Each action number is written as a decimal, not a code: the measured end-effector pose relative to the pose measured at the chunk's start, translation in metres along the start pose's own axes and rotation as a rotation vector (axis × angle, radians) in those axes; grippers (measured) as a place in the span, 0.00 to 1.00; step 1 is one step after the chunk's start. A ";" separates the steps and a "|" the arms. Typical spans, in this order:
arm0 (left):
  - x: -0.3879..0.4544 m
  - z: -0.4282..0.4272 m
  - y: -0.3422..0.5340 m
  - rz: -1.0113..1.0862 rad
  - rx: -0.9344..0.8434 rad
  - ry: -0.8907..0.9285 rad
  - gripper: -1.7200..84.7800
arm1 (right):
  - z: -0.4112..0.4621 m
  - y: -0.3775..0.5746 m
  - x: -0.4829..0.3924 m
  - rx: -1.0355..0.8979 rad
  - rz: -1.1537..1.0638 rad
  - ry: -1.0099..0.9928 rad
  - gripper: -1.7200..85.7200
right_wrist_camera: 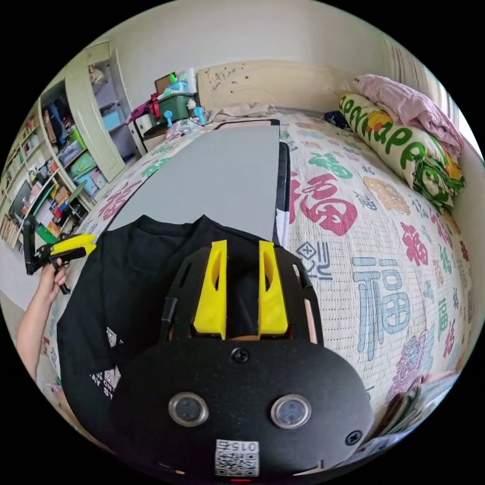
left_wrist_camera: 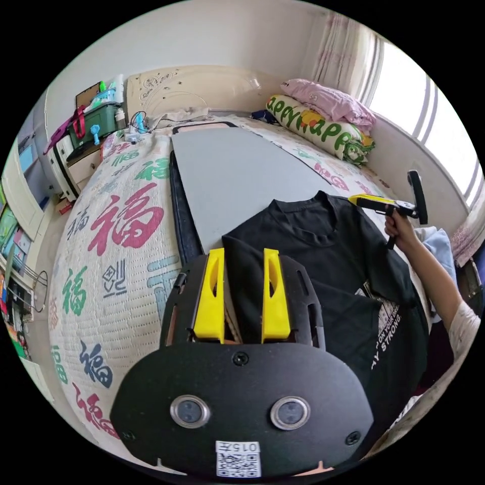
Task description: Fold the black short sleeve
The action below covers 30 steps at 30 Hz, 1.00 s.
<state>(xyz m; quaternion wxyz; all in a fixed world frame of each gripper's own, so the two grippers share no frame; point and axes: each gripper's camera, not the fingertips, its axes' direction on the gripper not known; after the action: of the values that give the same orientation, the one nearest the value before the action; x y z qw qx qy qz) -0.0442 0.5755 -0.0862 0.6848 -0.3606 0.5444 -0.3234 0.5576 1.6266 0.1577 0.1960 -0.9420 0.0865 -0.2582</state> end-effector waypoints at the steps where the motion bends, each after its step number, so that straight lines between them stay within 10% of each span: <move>1: 0.000 0.010 -0.008 -0.027 -0.017 -0.009 0.16 | 0.008 -0.007 0.000 -0.004 0.034 0.002 0.13; 21: 0.029 0.009 -0.062 0.032 -0.079 -0.065 0.05 | 0.088 0.026 -0.106 -0.139 -0.108 0.163 0.04; 30: 0.053 -0.147 -0.036 0.121 0.123 0.026 0.03 | -0.070 0.116 -0.124 0.045 -0.081 0.061 0.02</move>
<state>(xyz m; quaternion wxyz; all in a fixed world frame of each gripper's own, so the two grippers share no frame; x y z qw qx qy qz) -0.1796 0.4913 -0.1043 0.7166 -0.2802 0.5534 -0.3190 0.4081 1.5313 0.1092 0.2040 -0.9318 0.0485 -0.2963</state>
